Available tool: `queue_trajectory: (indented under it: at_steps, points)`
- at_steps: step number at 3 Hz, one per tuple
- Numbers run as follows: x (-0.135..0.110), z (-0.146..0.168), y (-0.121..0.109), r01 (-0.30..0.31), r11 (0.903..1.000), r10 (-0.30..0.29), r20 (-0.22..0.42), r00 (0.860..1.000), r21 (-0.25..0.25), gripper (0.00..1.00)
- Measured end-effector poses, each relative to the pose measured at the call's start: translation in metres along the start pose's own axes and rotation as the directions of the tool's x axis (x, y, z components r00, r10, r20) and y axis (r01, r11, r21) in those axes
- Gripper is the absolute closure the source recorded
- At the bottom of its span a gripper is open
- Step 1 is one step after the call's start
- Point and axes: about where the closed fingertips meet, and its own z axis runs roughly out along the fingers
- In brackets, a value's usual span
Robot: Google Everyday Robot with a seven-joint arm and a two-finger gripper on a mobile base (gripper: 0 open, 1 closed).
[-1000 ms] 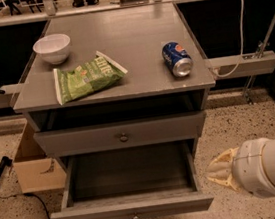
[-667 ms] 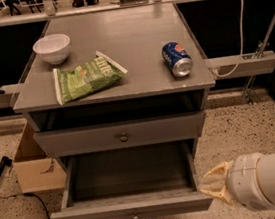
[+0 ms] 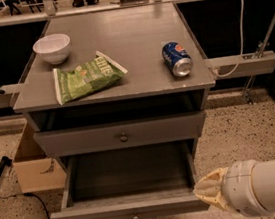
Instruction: Close middle drawer
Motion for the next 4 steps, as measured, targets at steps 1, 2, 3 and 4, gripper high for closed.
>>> queue_trajectory:
  at_steps: [1,2,3,4]
  points:
    - [0.008,0.038,0.013,-0.066,0.9973,0.067,0.032,0.997,-0.031,1.0]
    - [0.017,0.068,0.019,-0.113,0.9927,0.115,0.036,0.993,-0.04,1.0]
    - [0.033,0.097,0.014,-0.141,0.9888,0.141,-0.007,0.99,-0.048,1.0]
    - [0.029,0.101,0.015,-0.132,0.9897,0.132,-0.012,0.991,-0.054,1.0]
